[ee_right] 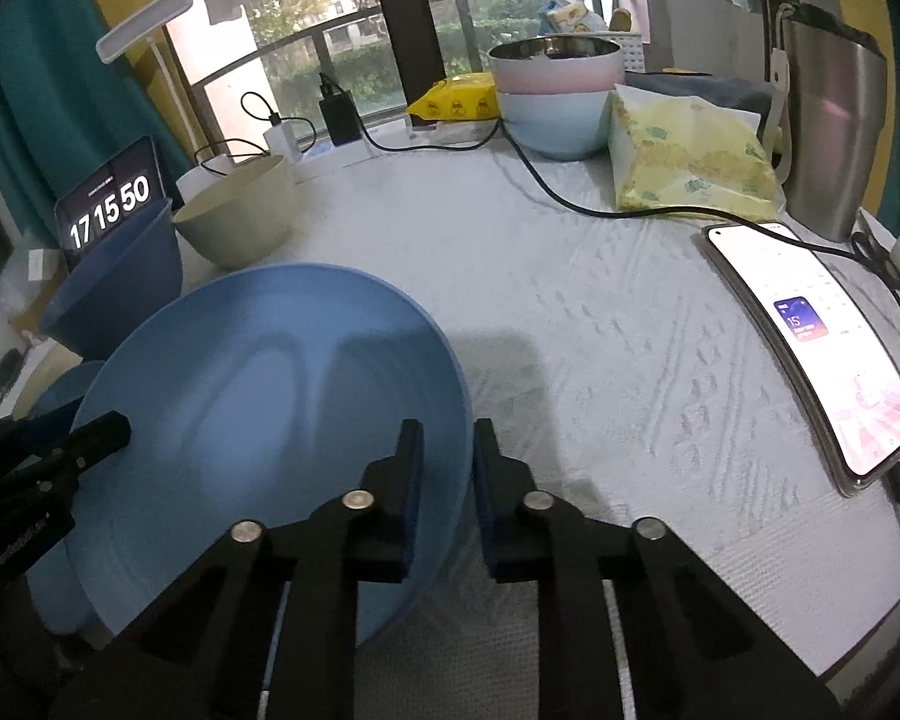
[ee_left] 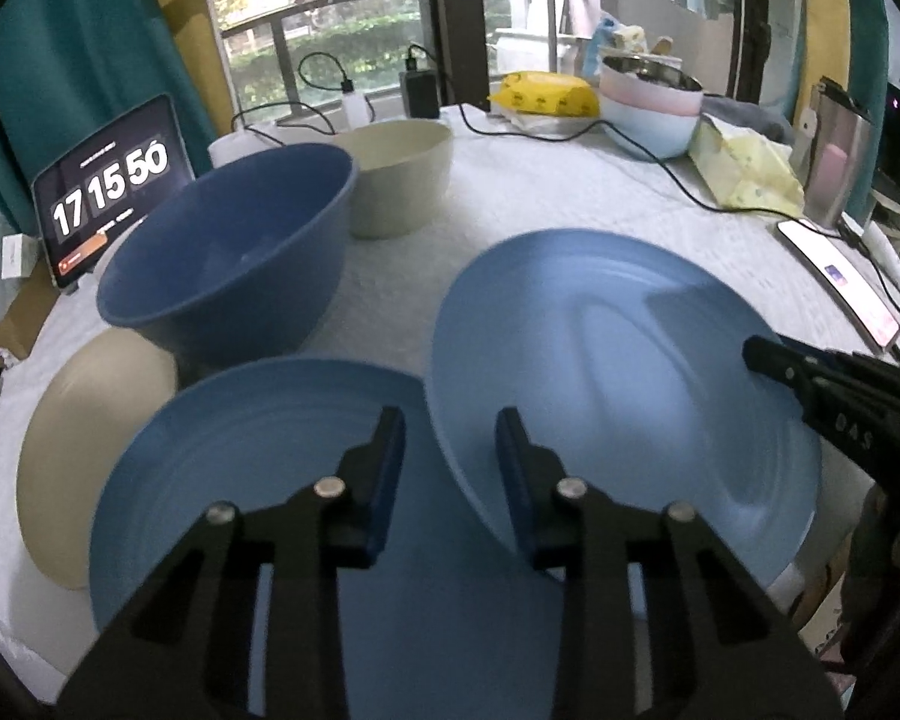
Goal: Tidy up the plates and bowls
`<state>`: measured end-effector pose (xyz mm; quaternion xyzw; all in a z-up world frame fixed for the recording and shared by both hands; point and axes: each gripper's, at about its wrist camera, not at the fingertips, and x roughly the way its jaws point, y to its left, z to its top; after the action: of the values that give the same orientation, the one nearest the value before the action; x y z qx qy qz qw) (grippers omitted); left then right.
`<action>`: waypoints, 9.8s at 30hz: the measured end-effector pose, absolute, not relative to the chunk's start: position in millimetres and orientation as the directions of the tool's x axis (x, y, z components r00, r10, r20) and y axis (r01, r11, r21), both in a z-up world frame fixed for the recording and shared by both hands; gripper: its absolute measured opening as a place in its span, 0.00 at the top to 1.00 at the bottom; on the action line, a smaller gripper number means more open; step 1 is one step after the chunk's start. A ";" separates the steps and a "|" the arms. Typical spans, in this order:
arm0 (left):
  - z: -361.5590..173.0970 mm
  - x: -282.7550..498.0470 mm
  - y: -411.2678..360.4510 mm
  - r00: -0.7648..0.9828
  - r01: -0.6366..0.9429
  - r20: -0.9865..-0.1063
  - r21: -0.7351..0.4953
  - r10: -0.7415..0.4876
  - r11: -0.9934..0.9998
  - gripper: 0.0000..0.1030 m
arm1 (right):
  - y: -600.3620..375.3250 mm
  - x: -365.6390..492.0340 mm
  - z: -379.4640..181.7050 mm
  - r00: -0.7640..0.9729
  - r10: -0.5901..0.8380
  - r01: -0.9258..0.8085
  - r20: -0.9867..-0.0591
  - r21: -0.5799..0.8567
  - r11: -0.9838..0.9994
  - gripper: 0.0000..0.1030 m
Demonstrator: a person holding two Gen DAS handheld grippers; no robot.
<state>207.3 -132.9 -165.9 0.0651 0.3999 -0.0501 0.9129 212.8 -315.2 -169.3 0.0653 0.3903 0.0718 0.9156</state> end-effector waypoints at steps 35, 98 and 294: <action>-136.9 150.8 -62.4 0.748 0.085 -0.663 0.044 -0.035 0.995 0.76 | -248.3 178.2 -128.7 0.737 0.179 -0.155 -0.651 0.095 0.983 0.88; -186.2 134.0 8.9 0.683 -0.004 -0.730 -0.041 -0.027 0.999 0.55 | -172.1 179.9 -168.4 0.643 0.251 -0.274 -0.723 0.089 0.958 0.66; -175.9 132.9 170.6 0.731 -0.240 -0.673 -0.102 0.111 0.965 0.76 | 0.5 200.8 -144.5 0.608 0.294 -0.471 -0.737 -0.036 0.882 0.77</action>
<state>132.9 170.6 -175.9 -0.0911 0.3540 0.0948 0.9260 200.8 0.5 -144.5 -0.1138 0.3867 0.2150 0.8895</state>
